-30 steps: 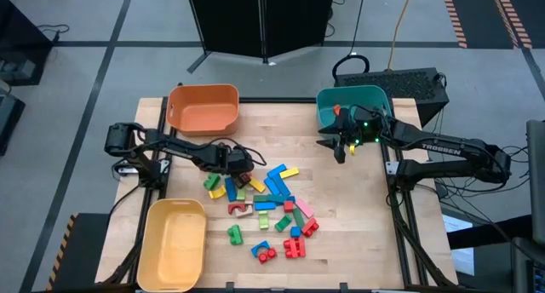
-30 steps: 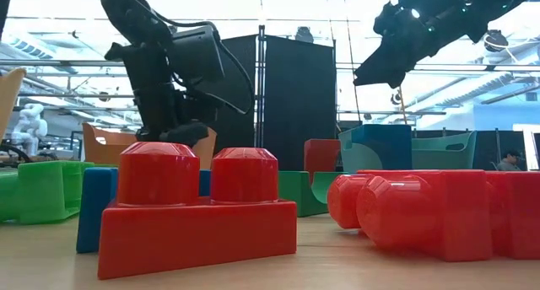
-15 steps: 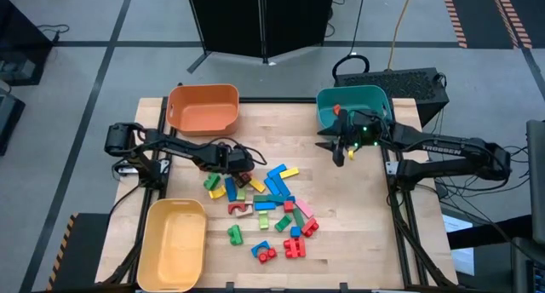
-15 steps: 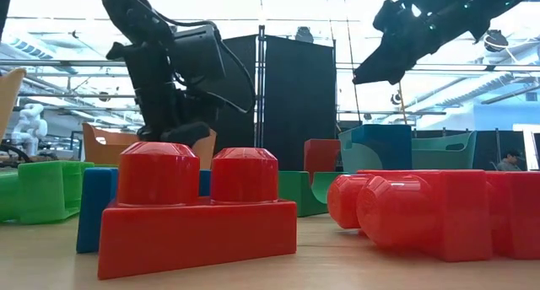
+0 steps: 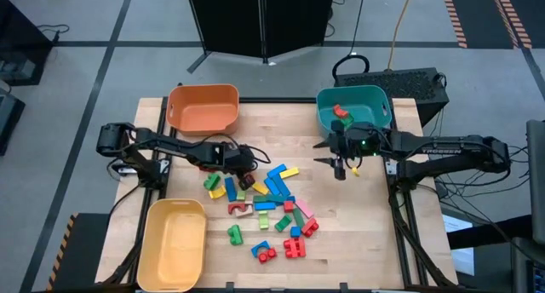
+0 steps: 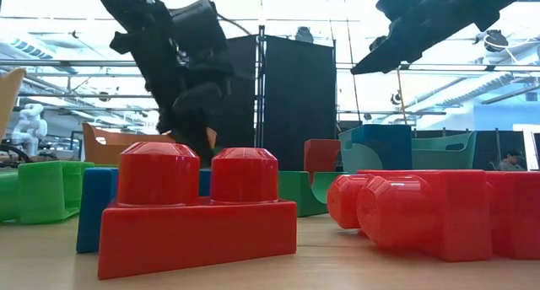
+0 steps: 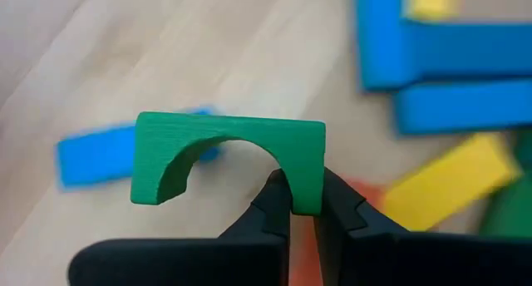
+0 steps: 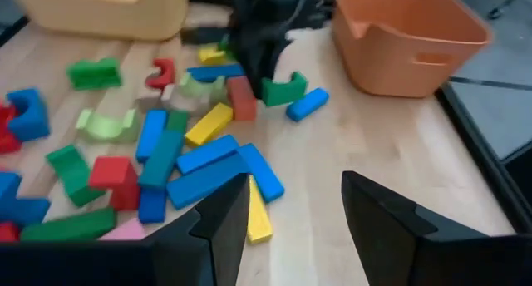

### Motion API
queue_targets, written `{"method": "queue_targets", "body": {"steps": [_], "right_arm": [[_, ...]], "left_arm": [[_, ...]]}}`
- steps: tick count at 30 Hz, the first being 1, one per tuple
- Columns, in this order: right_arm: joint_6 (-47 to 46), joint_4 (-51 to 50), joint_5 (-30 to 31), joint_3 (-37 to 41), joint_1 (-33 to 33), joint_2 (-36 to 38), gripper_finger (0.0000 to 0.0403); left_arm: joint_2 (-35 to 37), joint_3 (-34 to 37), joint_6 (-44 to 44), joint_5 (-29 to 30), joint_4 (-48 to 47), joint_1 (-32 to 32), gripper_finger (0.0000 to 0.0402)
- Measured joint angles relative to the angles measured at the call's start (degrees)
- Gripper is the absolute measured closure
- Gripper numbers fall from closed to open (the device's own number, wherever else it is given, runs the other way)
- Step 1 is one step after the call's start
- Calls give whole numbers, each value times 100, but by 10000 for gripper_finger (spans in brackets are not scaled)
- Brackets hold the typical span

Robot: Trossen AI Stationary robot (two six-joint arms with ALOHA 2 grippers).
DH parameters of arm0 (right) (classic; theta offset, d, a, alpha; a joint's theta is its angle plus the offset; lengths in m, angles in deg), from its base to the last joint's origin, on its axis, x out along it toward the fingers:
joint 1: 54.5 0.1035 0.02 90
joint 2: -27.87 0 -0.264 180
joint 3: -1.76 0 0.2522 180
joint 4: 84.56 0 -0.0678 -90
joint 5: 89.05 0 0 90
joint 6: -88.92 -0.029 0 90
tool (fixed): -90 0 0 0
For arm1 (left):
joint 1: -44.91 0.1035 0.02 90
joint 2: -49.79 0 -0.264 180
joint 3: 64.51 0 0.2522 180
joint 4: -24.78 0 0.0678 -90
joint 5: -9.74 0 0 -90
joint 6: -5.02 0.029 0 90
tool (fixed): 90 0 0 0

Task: Sort blocks by size
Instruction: Put the green arch block into the blue bin

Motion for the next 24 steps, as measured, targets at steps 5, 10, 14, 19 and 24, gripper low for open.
{"method": "queue_targets", "body": {"steps": [5, 10, 14, 19, 24], "right_arm": [[291, 240, -2, 1, 343, -343, 222], [700, 809, -1, 1, 590, -858, 222], [1111, 1236, 104, 1, 694, -1245, 222], [1675, 1557, 622, 1, 823, -1614, 222], [2150, 2012, 712, 1, 1049, -1867, 222]], "left_arm": [[133, 0, 415, -631, 573, -60, 387], [133, 0, 598, -1283, 1074, -80, 382], [133, 0, 592, -1568, 1302, -80, 381], [133, 0, 598, -2264, 1780, -80, 381], [133, 0, 600, -2928, 2255, -80, 380]]}}
